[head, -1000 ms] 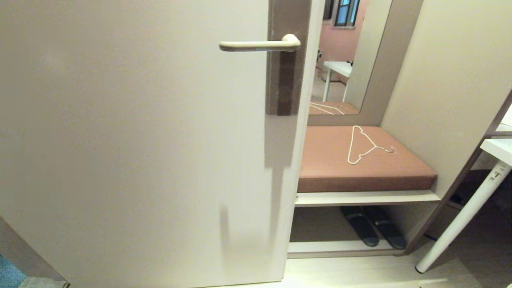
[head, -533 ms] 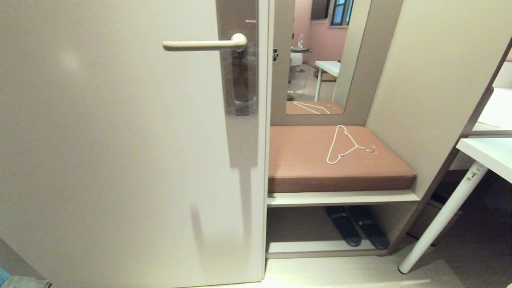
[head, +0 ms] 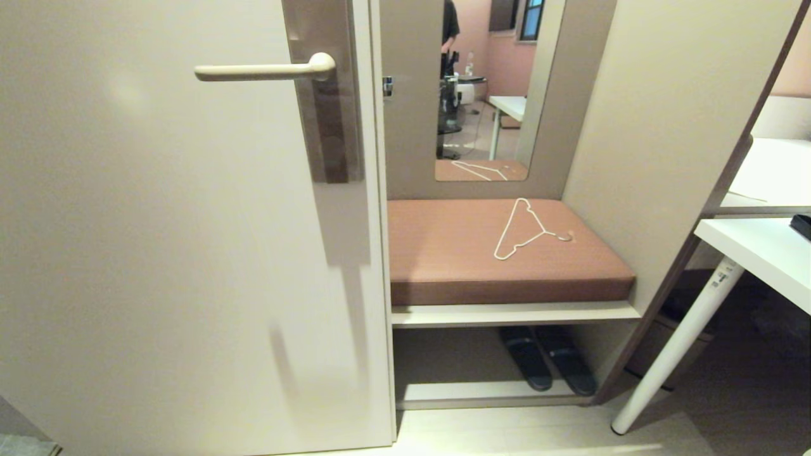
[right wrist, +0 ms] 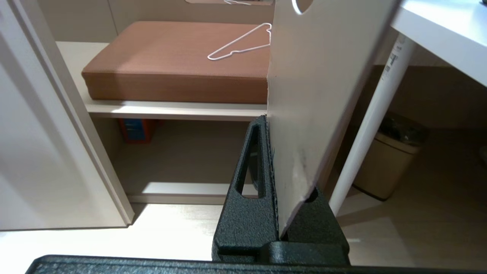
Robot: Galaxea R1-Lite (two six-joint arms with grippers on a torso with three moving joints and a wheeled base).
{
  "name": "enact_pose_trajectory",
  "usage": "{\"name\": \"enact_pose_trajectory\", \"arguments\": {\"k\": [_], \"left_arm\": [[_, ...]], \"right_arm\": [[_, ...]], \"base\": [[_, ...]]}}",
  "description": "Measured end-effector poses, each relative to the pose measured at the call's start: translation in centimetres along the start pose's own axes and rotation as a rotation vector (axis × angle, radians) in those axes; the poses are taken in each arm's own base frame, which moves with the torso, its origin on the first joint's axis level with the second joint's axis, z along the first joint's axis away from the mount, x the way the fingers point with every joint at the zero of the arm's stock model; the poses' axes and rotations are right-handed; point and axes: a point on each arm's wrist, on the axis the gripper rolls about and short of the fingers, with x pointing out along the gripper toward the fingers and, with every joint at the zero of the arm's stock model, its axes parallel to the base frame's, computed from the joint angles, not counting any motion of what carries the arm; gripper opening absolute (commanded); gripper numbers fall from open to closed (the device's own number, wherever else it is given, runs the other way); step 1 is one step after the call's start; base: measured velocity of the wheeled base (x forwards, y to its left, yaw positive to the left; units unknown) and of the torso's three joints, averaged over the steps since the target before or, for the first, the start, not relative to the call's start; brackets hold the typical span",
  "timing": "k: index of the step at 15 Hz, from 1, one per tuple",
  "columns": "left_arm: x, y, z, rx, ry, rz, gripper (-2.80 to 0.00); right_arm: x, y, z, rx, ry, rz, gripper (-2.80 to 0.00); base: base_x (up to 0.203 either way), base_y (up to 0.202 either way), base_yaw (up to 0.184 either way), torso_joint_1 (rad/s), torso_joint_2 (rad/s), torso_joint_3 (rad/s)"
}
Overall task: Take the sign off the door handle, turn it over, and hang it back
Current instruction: Hand it to the other hand
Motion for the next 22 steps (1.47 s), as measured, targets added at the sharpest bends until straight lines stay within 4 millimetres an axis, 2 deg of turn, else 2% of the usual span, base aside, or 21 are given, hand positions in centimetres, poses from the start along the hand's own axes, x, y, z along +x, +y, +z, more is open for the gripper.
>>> {"name": "enact_pose_trajectory", "arguments": {"k": [22], "left_arm": [[0.00, 0.00, 0.01, -0.002, -0.001, 0.000, -2.80]], "right_arm": [[0.00, 0.00, -0.02, -0.007, 0.002, 0.003, -2.80]], "base": [[0.000, 0.000, 0.000, 0.000, 0.00, 0.000]]}}
